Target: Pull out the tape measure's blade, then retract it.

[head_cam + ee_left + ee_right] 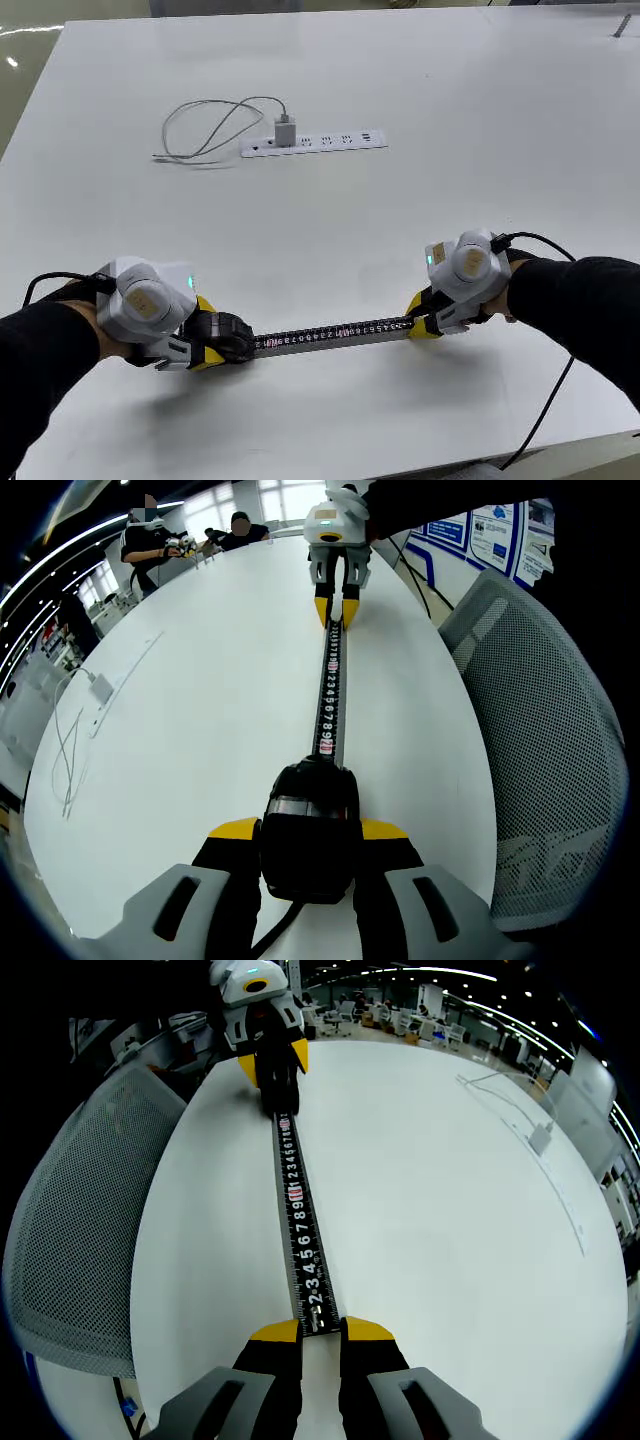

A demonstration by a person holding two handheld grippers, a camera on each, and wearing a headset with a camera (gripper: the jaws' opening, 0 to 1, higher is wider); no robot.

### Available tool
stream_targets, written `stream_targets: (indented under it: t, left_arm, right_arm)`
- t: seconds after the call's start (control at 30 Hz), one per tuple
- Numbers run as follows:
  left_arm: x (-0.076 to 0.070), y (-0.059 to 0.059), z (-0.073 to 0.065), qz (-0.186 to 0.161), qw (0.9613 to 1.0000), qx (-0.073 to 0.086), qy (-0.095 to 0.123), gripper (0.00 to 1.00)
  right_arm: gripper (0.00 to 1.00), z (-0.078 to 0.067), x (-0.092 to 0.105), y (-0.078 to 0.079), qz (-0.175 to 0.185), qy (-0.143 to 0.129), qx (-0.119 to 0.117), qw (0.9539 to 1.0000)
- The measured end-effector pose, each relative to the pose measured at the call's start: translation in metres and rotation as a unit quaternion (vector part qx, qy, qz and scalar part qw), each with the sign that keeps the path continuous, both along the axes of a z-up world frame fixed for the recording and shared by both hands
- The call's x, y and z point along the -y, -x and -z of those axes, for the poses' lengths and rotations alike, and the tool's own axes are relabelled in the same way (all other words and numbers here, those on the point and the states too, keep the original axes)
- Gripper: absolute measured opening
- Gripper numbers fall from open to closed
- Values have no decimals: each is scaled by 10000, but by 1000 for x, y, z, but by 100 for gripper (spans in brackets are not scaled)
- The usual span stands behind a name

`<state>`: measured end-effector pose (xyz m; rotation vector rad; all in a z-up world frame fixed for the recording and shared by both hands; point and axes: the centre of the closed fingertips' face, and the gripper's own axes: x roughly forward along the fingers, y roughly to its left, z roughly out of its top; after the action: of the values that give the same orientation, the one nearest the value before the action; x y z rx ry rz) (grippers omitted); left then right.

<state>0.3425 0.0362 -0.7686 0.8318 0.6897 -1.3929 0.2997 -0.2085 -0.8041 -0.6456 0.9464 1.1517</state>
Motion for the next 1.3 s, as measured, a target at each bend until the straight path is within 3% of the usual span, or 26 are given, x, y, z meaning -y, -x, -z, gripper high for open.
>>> stream_targets:
  t: [0.8,1.1,1.3]
  left_arm:
    - [-1,1,0,-18,10000,-10,5,30]
    - [0,1,-1,-27,9999,-1,102,31]
    - [0,0,-1,-99,9999,-53,78,31]
  right_arm:
    - [9,0,5,1,74,-85,1,9999]
    - [10,0,5,1,-50,-3,-70,10000]
    - [11,0,4,2,-304,216,-73,9993]
